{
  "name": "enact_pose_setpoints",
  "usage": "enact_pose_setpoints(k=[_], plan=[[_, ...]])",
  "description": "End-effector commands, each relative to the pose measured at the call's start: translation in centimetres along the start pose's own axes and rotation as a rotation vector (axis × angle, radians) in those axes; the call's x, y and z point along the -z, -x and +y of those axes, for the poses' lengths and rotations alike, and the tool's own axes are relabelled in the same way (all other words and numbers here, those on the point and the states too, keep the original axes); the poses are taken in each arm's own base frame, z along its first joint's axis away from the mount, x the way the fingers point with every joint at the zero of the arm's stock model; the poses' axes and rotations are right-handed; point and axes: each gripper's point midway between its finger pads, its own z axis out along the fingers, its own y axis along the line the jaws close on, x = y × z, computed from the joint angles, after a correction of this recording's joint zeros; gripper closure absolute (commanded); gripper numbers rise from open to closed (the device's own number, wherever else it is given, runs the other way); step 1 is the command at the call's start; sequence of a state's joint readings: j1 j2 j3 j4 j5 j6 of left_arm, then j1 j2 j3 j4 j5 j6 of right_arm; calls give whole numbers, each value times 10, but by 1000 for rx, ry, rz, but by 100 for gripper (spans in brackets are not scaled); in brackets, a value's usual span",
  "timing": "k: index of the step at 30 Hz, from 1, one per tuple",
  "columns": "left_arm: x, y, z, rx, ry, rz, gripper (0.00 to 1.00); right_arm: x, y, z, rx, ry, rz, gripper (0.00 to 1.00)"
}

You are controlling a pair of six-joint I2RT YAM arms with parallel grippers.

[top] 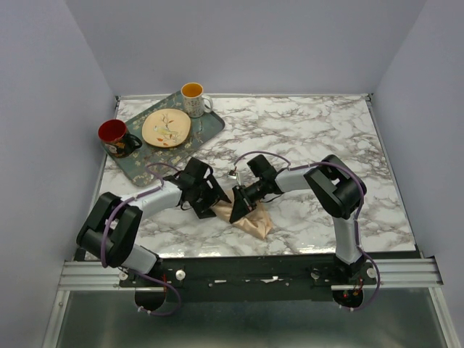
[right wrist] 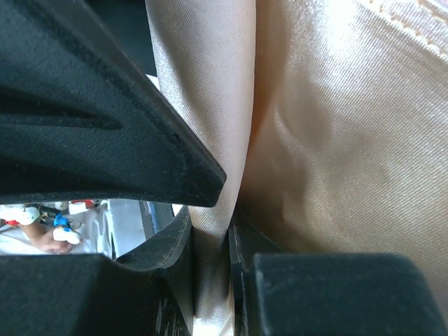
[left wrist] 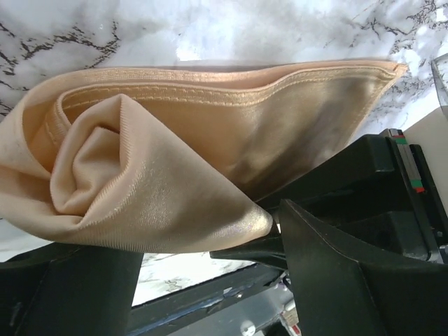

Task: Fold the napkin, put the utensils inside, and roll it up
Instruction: Roll the napkin with the utensil

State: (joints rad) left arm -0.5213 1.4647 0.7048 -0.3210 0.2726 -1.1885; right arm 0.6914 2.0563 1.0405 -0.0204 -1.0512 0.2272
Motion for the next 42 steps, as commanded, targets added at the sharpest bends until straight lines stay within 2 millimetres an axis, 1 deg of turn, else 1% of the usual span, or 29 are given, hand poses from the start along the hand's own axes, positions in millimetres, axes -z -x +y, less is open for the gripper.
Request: enact_pose_setpoints(k=[1, 2, 4, 5, 10, 12, 13, 14, 15, 16, 17, 18, 19, 21, 22, 24, 25, 26, 28, 31, 32, 33, 36, 37, 40, 42], plan=[[-7, 10, 1, 1, 18, -54, 21, -7, -32, -41, -29, -115, 59, 100], [-9, 10, 2, 0, 22, -51, 27, -7, -33, -41, -31, -114, 62, 99], [-13, 8, 4, -7, 33, -36, 32, -7, -33, -42, -28, -116, 61, 99], [-15, 9, 4, -13, 36, -36, 37, -7, -31, -43, -22, -130, 57, 100], [-18, 9, 11, -55, 72, -33, 45, -3, -29, -46, 7, -170, 50, 99], [-19, 9, 12, -67, 81, -33, 51, -2, -25, -51, 24, -195, 52, 99], [-21, 9, 14, -76, 90, -30, 56, -1, -25, -51, 17, -207, 62, 99], [-22, 9, 16, -76, 94, -27, 69, 0, -24, -53, 19, -219, 66, 99], [-22, 9, 16, -79, 100, -23, 74, 1, -19, -56, 40, -243, 62, 99], [-23, 8, 18, -79, 106, -19, 78, 3, -19, -56, 41, -251, 68, 97], [-24, 9, 18, -81, 105, -18, 89, 4, -17, -55, 48, -258, 66, 96], [-24, 8, 19, -82, 113, -16, 94, 5, -15, -58, 56, -276, 66, 93], [-24, 8, 20, -84, 117, -17, 98, 6, -12, -57, 60, -282, 68, 85], [-23, 8, 19, -84, 119, -17, 100, 8, -9, -56, 66, -295, 64, 80], [-23, 9, 20, -83, 120, -19, 100, 8, -7, -55, 64, -300, 60, 73], [-23, 8, 21, -77, 125, -19, 100, 12, -1, -49, 58, -304, 43, 67], [-23, 8, 21, -74, 125, -19, 100, 13, 0, -46, 59, -302, 37, 62], [-23, 8, 21, -73, 125, -19, 100, 16, 2, -39, 66, -303, 24, 61], [-23, 8, 21, -72, 124, -24, 100, 21, 3, -36, 42, -332, 6, 55], [-21, 9, 23, -62, 128, -34, 100, 35, 5, -26, 12, -350, -37, 51], [-21, 10, 22, -59, 127, -36, 100, 40, 5, -26, 0, -359, -50, 50], [-21, 10, 23, -58, 128, -37, 100, 46, 5, -21, -7, -368, -69, 50], [-20, 11, 23, -48, 133, -51, 100, 58, 7, -21, -53, -416, -114, 48], [-19, 12, 22, -47, 129, -55, 100, 62, 4, -19, -69, -424, -124, 48], [-18, 13, 22, -45, 128, -60, 100, 77, 2, -26, -138, -478, -173, 48], [-18, 13, 22, -40, 125, -65, 100, 85, 0, -39, -175, -543, -195, 50]])
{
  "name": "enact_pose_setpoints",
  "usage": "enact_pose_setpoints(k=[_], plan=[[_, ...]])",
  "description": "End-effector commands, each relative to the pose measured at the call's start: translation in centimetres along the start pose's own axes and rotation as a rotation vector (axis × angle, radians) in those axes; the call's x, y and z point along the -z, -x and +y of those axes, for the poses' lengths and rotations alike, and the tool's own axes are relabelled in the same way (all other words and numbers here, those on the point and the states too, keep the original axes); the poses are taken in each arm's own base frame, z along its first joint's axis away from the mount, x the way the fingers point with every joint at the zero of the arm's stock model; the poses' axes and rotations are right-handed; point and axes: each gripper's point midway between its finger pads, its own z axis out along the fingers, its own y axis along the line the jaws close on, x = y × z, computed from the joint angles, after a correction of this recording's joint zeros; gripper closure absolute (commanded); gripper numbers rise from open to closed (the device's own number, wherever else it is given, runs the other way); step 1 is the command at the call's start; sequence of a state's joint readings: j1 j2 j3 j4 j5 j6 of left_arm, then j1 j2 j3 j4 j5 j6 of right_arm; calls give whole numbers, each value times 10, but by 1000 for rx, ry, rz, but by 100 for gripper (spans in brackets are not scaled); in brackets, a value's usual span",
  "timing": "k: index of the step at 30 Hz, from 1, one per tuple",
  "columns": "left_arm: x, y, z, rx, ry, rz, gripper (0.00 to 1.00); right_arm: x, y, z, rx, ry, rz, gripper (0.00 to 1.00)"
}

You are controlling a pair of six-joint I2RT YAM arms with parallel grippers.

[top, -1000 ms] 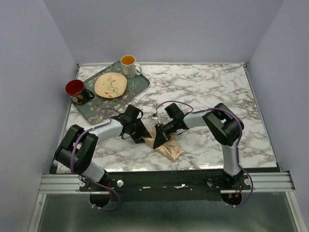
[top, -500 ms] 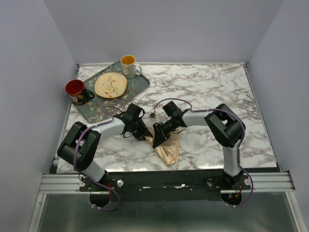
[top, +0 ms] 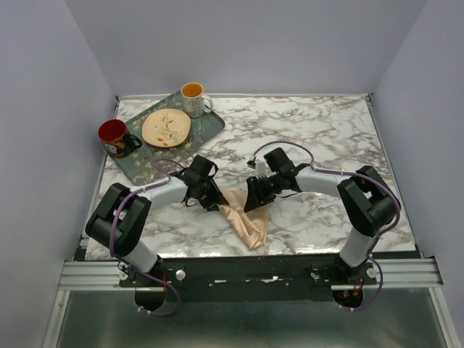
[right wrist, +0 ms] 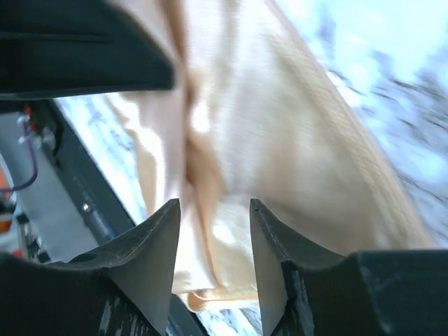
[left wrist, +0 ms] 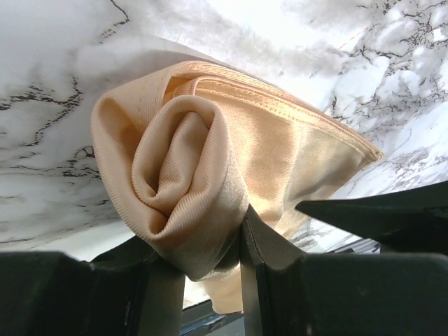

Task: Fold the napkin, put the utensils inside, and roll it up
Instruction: Roll the napkin with the utensil

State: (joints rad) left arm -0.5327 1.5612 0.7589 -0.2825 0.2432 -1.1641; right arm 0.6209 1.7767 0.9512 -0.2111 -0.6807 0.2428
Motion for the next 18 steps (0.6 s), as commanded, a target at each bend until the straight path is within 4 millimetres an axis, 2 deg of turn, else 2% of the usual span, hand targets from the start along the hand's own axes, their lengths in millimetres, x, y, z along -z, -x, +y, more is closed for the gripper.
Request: enact_pose_setpoints(k=[1, 3, 4, 6, 11, 12, 13, 15, 16, 18], plan=[[-1, 1, 30, -5, 108, -44, 100, 10, -5, -38, -124, -199, -37, 58], [-1, 1, 29, 1, 104, -43, 100, 8, -7, -54, -143, -274, -30, 71], [-1, 0, 29, 5, 103, -42, 100, 9, -6, -58, -143, -296, -32, 85], [-2, 0, 28, 14, 95, -39, 100, 10, -5, -69, -140, -356, -42, 94], [-5, -2, 28, 30, 84, -33, 100, 10, 0, -93, -141, -471, -34, 96], [-6, -1, 27, 33, 80, -37, 100, 11, 12, -94, -131, -481, -52, 96], [-7, -1, 29, 43, 79, -37, 100, 7, 13, -98, -133, -494, -36, 96], [-8, -1, 29, 50, 73, -42, 100, 6, 23, -104, -114, -522, -41, 96], [-10, -1, 31, 55, 76, -43, 100, 5, 36, -106, -106, -534, -42, 96], [-12, 0, 31, 78, 78, -48, 100, 5, 43, -109, -74, -547, -28, 97]])
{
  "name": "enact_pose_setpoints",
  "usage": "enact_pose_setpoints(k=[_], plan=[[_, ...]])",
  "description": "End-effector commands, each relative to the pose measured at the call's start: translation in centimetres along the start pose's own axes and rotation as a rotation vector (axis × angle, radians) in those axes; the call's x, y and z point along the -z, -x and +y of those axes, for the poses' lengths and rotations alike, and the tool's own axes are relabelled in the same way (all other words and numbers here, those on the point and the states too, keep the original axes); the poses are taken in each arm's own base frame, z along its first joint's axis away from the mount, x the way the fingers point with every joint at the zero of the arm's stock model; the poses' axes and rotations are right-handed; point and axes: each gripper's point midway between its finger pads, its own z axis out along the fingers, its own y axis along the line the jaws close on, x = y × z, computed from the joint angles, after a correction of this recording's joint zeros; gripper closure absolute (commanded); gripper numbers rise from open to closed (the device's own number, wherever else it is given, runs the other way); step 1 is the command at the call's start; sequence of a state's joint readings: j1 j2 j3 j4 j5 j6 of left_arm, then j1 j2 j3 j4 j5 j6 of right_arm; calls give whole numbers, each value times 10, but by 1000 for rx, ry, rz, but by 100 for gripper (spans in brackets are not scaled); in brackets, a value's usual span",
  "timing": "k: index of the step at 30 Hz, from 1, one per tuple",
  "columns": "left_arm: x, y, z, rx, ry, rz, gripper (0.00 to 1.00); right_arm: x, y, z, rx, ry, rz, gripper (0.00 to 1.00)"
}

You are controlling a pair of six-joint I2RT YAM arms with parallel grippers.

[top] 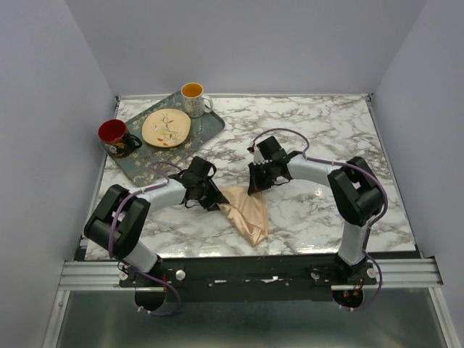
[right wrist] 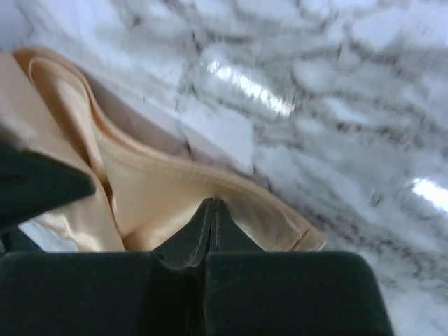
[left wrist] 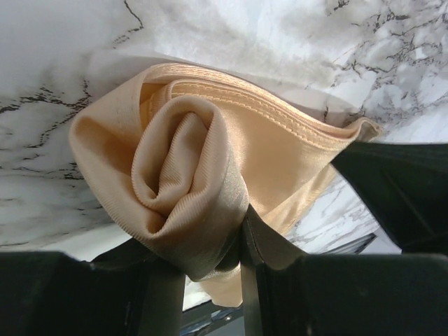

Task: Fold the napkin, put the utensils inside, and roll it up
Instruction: Roll the napkin with the utensil

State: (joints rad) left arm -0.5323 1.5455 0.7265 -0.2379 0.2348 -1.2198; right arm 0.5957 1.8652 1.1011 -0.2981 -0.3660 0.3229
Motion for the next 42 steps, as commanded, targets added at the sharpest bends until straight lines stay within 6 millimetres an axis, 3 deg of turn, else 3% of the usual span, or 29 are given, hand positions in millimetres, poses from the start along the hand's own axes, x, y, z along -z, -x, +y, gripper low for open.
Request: enact_pose_setpoints(k=[1, 6, 9, 12, 13, 16, 20, 22, 27, 36, 42], plan=[[-12, 1, 31, 32, 101, -35, 100, -13, 9, -50, 61, -238, 32, 97], [-13, 7, 29, 51, 112, -59, 100, 16, 26, -42, 137, -262, -17, 92], [-12, 6, 34, 69, 129, -64, 100, 36, 28, -30, 167, -251, -34, 81], [-10, 6, 38, 79, 139, -71, 100, 46, 21, -7, 237, -248, -30, 61], [-10, 7, 37, 82, 137, -74, 100, 49, 16, 0, 251, -252, -20, 51], [-11, 7, 37, 85, 151, -67, 100, 54, 7, 28, 304, -256, -26, 38], [-10, 5, 36, 96, 161, -58, 100, 44, -16, 68, 332, -198, -27, 33], [-8, 4, 36, 107, 178, -49, 100, 36, -17, 75, 337, -225, -65, 20], [-5, 0, 35, 140, 212, -23, 100, 18, -28, 95, 389, -255, -107, 20], [-3, -9, 24, 209, 205, 40, 100, -7, -40, 93, 479, -357, -134, 27], [0, -12, 21, 243, 202, 45, 100, -18, -43, 90, 497, -412, -135, 41]])
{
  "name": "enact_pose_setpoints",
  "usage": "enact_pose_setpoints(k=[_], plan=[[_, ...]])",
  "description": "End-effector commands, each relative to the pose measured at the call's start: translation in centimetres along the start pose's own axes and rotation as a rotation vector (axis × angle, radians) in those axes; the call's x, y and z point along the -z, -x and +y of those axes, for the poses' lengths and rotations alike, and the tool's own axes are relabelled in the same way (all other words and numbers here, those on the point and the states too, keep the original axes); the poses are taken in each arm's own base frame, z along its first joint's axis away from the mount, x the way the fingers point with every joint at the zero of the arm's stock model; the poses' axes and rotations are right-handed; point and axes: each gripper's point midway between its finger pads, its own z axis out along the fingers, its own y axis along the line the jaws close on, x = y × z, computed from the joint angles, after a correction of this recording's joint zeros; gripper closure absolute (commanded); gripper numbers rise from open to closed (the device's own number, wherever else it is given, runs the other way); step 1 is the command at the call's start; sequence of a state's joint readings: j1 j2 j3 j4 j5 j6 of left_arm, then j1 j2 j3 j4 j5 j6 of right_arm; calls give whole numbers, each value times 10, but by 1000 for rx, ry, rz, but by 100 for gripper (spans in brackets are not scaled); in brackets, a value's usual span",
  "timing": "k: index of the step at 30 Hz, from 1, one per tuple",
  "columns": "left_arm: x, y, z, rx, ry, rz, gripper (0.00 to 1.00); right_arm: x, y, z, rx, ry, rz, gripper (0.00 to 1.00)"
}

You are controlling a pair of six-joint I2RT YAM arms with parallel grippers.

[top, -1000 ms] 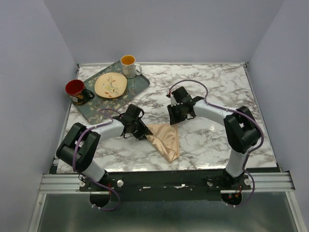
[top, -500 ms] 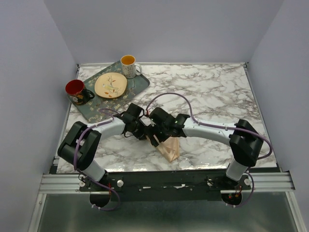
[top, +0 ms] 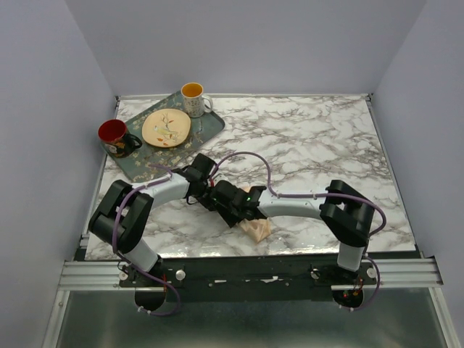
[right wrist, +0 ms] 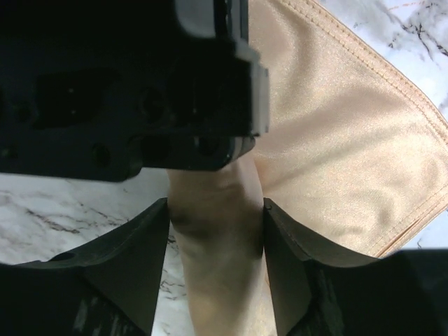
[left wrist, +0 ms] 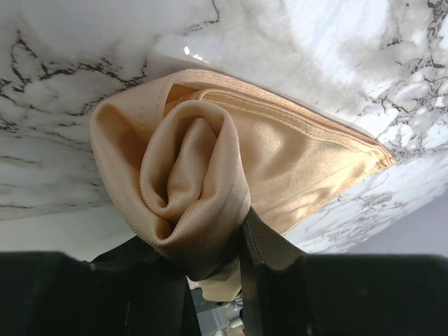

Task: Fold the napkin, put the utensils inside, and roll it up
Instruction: Roll the napkin with the utensil

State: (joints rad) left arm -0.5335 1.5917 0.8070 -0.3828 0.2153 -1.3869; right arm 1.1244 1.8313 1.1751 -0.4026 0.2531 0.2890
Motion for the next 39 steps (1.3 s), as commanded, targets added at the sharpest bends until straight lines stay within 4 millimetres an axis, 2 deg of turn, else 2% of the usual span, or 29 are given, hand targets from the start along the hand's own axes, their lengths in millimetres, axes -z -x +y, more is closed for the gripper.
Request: enact_pose_setpoints(k=[1, 10, 13, 14, 17, 21, 22, 23, 28, 29, 30, 31, 33, 36, 38, 39], plan=[[-2, -10, 22, 55, 94, 26, 100, -10, 4, -4, -8, -88, -30, 43], [-3, -18, 24, 99, 127, 11, 100, -9, -4, -5, 15, -186, -9, 45], [-3, -21, 26, 93, 134, 11, 100, -9, -9, -7, 8, -192, -2, 61], [-2, -21, 24, 95, 128, 9, 100, -10, -10, -6, 6, -192, 1, 70], [-1, -23, 23, 93, 126, 4, 100, -13, -14, -7, 9, -195, 6, 84], [2, -24, 20, 67, 118, 3, 100, -14, -20, -10, 11, -196, 3, 91], [2, -23, 20, 63, 115, -3, 100, -15, -20, -8, 3, -181, -3, 97], [4, -22, 18, 61, 105, -6, 100, -16, -28, -8, 9, -174, 9, 100], [7, -25, 5, -12, 31, 10, 100, -19, -33, -4, -45, -56, -24, 99], [9, -25, 2, -25, 14, 11, 97, -19, -33, -1, -43, -20, -30, 99], [11, -23, -2, -39, -12, 2, 79, -18, -36, -6, -55, -13, -33, 99], [10, -23, 1, -39, -17, -5, 68, -17, -34, -3, -58, 23, -45, 100], [20, -20, -10, -47, -90, -29, 44, -16, -33, -4, -70, 61, -53, 99], [29, -10, -12, -61, -115, -63, 28, -14, -33, -1, -74, 124, -60, 100], [34, -6, -12, -75, -124, -73, 23, -14, -36, 4, -76, 178, -54, 99], [36, -1, -10, -65, -123, -82, 19, -14, -35, 0, -91, 187, -54, 99]])
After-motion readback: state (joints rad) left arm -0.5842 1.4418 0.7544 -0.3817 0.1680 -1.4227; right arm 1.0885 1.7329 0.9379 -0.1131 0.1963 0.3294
